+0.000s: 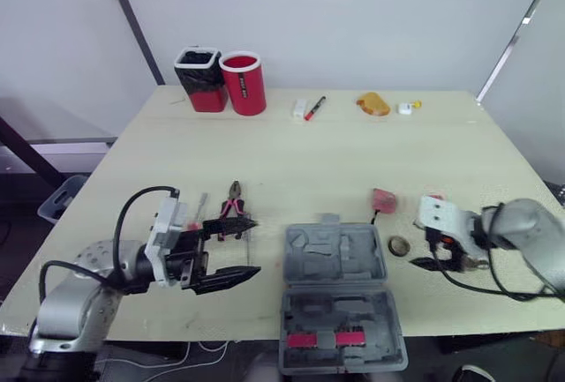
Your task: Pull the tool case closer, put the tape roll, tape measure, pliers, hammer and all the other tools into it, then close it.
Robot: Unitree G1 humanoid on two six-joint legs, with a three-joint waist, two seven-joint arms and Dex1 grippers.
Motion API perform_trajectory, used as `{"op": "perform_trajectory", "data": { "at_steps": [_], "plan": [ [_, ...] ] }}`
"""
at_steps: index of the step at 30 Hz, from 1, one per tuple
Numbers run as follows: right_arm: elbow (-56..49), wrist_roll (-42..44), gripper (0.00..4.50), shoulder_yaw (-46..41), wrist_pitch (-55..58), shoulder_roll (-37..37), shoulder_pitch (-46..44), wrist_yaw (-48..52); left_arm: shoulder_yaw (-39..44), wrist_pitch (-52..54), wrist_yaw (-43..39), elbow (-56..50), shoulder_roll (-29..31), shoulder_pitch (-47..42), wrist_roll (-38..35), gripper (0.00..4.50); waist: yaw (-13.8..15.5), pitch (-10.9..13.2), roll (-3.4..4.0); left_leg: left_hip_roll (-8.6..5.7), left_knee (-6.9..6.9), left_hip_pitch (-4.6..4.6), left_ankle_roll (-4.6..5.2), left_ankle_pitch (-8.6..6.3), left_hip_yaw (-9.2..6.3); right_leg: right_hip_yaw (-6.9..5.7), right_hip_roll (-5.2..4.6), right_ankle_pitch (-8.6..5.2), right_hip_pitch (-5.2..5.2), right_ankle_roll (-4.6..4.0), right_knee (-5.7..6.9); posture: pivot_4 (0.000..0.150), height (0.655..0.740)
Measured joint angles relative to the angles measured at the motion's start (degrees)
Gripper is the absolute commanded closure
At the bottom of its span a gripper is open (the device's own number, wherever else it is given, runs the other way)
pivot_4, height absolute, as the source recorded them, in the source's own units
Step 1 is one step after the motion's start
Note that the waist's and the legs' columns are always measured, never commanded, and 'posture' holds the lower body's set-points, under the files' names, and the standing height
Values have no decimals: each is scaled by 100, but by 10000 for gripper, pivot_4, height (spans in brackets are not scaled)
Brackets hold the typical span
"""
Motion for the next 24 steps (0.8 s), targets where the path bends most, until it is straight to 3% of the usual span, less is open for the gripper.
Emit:
{"op": "perform_trajectory", "data": {
  "at_steps": [9, 12, 13, 24],
  "plan": [
    [1135, -783, 304, 925, -254, 474, -681, 500, -76, -219, 8, 11, -72, -46, 37, 393, 37, 0, 0, 0, 0, -8, 0, 0, -3, -13, 4, 1, 2, 1, -8, 1500, 7400],
    [1195, -912, 11206, 1072, -256, 614, -711, 622, -77, -254, -10, 42, -72, -44, 44, 0, 41, 0, 0, 0, 0, -7, 0, 0, -3, -17, 3, 1, 4, 2, -6, 1500, 7400],
    [1195, -912, 12533, 1072, -256, 614, -711, 622, -77, -254, -10, 42, -72, -44, 44, 0, 41, 0, 1, 0, 0, -7, 0, 0, -3, -17, 3, 1, 4, 2, -6, 1500, 7400],
    [1676, -1287, 12533, 1072, -320, 828, -710, 603, -81, -422, -44, 105, -89, 49, 67, 0, 37, 0, 1, 0, 1, -6, 0, 0, 10, -18, 4, 3, 4, 4, 1, 1500, 7400]
  ]
}}
